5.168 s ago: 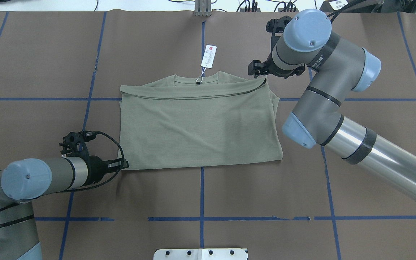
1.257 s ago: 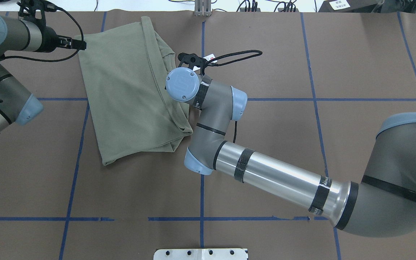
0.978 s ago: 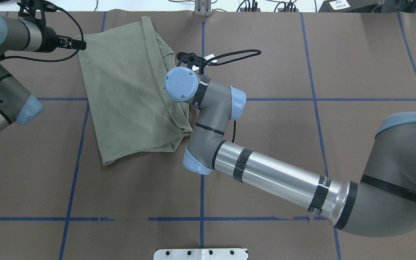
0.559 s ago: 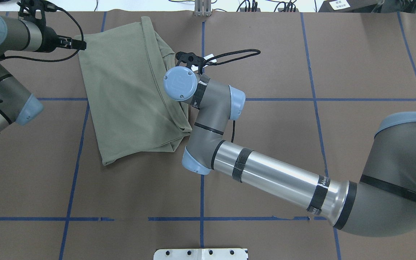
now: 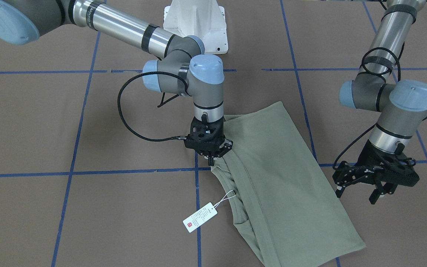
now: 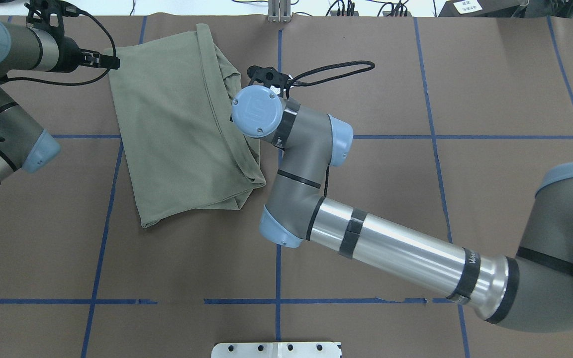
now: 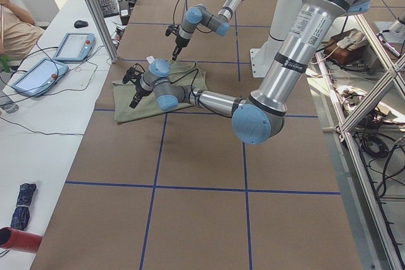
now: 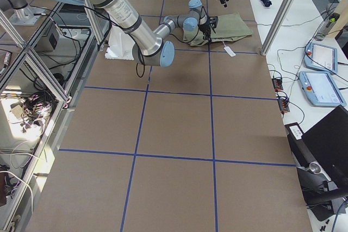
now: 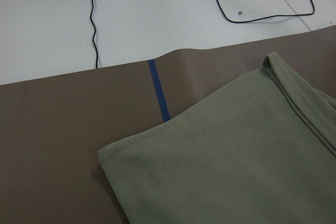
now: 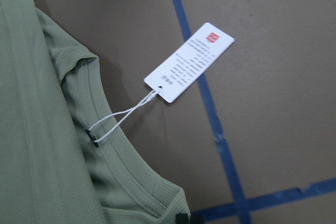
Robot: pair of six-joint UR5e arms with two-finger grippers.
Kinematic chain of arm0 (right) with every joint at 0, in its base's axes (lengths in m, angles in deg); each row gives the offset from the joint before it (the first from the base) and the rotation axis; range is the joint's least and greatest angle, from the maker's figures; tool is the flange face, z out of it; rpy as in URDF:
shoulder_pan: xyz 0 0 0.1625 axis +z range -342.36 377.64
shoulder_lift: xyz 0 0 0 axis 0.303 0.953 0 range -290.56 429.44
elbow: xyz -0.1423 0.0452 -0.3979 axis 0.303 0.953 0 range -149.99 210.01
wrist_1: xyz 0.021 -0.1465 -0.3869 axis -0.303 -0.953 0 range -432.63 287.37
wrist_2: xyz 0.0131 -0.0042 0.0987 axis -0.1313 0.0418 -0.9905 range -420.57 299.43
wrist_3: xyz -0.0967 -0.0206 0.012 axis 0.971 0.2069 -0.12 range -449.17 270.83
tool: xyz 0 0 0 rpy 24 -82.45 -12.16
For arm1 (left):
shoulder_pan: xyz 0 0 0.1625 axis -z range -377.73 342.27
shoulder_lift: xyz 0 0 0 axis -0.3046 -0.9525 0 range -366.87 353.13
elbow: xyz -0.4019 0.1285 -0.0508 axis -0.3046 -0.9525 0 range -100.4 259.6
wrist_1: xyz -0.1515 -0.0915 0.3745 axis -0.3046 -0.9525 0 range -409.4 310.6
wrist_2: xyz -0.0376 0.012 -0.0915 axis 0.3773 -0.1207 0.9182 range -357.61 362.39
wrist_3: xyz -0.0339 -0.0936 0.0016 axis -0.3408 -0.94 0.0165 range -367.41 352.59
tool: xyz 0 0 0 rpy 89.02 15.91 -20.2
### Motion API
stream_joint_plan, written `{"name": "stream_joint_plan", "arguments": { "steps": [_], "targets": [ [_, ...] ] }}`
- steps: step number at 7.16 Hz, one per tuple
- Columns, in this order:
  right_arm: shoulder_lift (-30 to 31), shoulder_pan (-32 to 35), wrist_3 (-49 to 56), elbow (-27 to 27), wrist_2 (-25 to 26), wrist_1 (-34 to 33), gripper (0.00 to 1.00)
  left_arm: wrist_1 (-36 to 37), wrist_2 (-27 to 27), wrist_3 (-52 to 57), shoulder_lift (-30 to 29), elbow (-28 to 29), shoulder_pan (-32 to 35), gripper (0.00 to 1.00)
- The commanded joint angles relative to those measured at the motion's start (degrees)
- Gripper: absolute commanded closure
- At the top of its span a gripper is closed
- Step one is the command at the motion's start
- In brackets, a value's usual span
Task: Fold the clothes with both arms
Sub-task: 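Grasp the edge and drag the shirt toward the table center with the right gripper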
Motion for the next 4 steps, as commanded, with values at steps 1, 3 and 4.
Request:
{"name": "stream_joint_plan", "arguments": {
  "steps": [1, 3, 4],
  "targets": [
    [13.83, -2.34, -0.33, -20.91, 0.29, -7.92, 1.00, 0.00, 0.00, 0.00, -0.01, -0.06, -0.04, 0.00],
    [24.91, -5.07, -0.51, -31.40, 3.09, -8.04, 1.00, 0.00, 0.00, 0.00, -0.01, -0.06, -0.12, 0.00],
    [29.93, -6.82, -0.77, -35.46, 5.37, -8.04, 1.00, 0.00, 0.00, -0.09, -0.01, -0.15, -0.12, 0.00]
  ]
}}
